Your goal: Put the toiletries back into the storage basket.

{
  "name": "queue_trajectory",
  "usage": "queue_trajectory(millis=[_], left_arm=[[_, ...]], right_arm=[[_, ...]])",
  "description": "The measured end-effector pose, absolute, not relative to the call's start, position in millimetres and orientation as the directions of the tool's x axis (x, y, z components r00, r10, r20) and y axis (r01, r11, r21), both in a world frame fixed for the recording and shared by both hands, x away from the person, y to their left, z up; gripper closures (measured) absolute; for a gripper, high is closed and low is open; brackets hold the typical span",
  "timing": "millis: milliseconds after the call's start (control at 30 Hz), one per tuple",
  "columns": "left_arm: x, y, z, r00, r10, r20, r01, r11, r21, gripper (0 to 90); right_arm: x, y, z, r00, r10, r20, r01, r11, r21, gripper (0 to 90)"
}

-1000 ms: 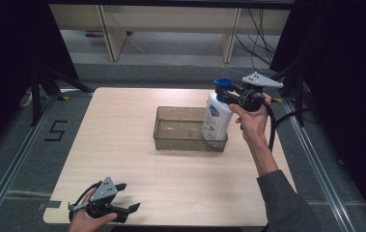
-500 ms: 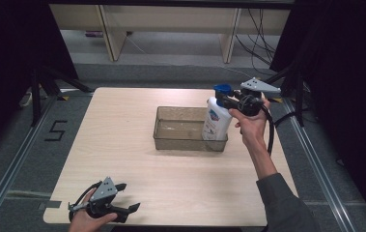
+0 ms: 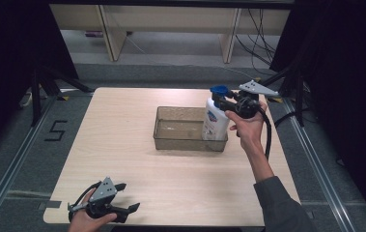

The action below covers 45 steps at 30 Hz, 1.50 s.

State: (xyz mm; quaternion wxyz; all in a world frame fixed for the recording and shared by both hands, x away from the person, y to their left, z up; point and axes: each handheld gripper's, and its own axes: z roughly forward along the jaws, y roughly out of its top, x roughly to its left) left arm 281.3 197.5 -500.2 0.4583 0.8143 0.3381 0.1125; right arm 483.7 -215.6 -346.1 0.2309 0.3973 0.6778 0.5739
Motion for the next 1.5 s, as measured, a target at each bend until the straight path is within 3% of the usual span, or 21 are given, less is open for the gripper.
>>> queue_trajectory(millis=[100, 300, 600, 933, 1500], left_arm=[[281, 197, -501, 0.745, 0.656, -0.123, 0.448, -0.355, 0.821, 15.3], [281, 197, -501, 0.745, 0.655, -0.127, 0.454, -0.358, 0.816, 15.3], [282, 198, -501, 0.745, 0.656, -0.123, 0.45, -0.358, 0.818, 15.3], [282, 198, -502, 0.747, 0.655, -0.118, 0.445, -0.359, 0.82, 15.3], [282, 199, -500, 0.753, 0.65, -0.098, 0.436, -0.382, 0.815, 15.3]], right_arm=[[482, -218, -348, -0.573, 0.795, 0.199, 0.309, -0.015, 0.951, 33.4], [473, -222, -349, -0.56, 0.806, 0.19, 0.315, -0.005, 0.949, 26.3], [458, -226, -352, -0.55, 0.819, 0.164, 0.297, 0.008, 0.955, 25.0], [442, -232, -362, -0.545, 0.811, 0.21, 0.291, -0.052, 0.955, 24.8], [431, -234, -360, -0.552, 0.811, 0.194, 0.296, -0.027, 0.955, 24.5]])
